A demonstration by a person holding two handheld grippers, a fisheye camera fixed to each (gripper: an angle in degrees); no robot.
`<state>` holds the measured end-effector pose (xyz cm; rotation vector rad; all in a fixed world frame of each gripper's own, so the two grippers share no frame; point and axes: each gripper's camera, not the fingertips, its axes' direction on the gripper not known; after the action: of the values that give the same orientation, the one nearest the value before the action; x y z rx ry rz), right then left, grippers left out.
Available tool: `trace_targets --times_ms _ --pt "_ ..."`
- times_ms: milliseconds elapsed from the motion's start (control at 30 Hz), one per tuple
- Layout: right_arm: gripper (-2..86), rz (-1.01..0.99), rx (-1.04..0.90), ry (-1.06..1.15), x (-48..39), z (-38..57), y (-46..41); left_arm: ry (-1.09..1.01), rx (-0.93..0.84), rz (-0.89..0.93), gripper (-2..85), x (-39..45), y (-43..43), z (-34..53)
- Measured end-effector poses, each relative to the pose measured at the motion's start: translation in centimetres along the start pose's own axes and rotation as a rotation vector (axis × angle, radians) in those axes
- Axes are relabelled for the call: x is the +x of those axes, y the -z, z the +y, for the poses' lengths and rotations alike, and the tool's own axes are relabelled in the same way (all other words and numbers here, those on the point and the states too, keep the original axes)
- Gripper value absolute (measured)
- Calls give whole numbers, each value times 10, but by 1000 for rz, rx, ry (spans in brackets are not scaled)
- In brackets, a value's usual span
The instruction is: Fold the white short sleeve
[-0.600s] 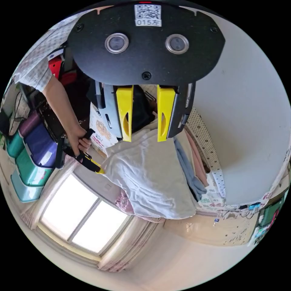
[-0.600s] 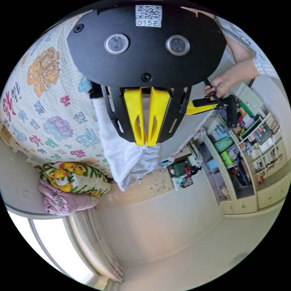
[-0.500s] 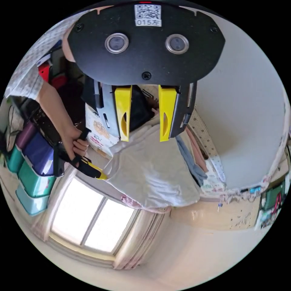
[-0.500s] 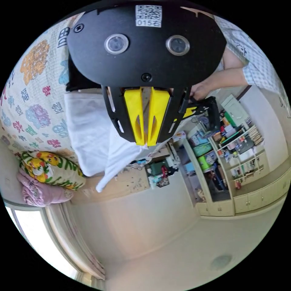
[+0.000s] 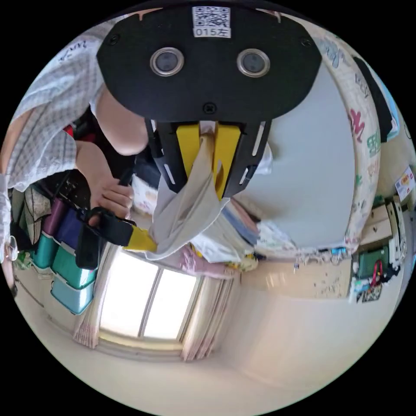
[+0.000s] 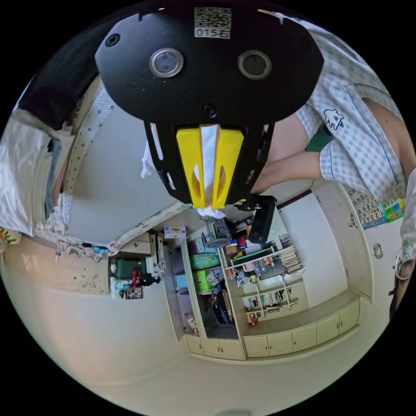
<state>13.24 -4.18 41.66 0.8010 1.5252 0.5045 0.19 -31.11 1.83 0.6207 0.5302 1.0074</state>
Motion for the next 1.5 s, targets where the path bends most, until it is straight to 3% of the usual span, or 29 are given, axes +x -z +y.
trace_targets --times_ms 100,233,333,633,767,833,967,1100,1233,1500 --pt "12 117 15 -124 -23 18 -31 93 103 -45 -1 -32 44 47" --pt "39 93 -17 -159 -84 34 -70 358 166 166 -2 -95 70 77" --pt "81 145 -85 -132 -126 36 -111 410 199 151 -2 -110 77 85" --pt "121 229 -289 -55 -151 -18 -223 337 192 242 0 -116 78 93" --pt "92 214 -271 -114 -138 -33 -220 239 142 308 3 -113 74 88" --pt "24 281 -264 -162 -127 -31 -200 189 121 317 8 -111 75 87" --pt "1 259 -204 -210 -105 -21 -128 163 96 308 28 -117 80 87" --pt "-5 279 15 -406 -61 -3 13 189 56 214 75 -127 83 91" --pt "-6 211 202 -547 -32 13 128 117 -35 280 108 -122 67 87" --pt "-6 279 345 -633 -20 67 249 -5 -255 340 58 -110 37 91"
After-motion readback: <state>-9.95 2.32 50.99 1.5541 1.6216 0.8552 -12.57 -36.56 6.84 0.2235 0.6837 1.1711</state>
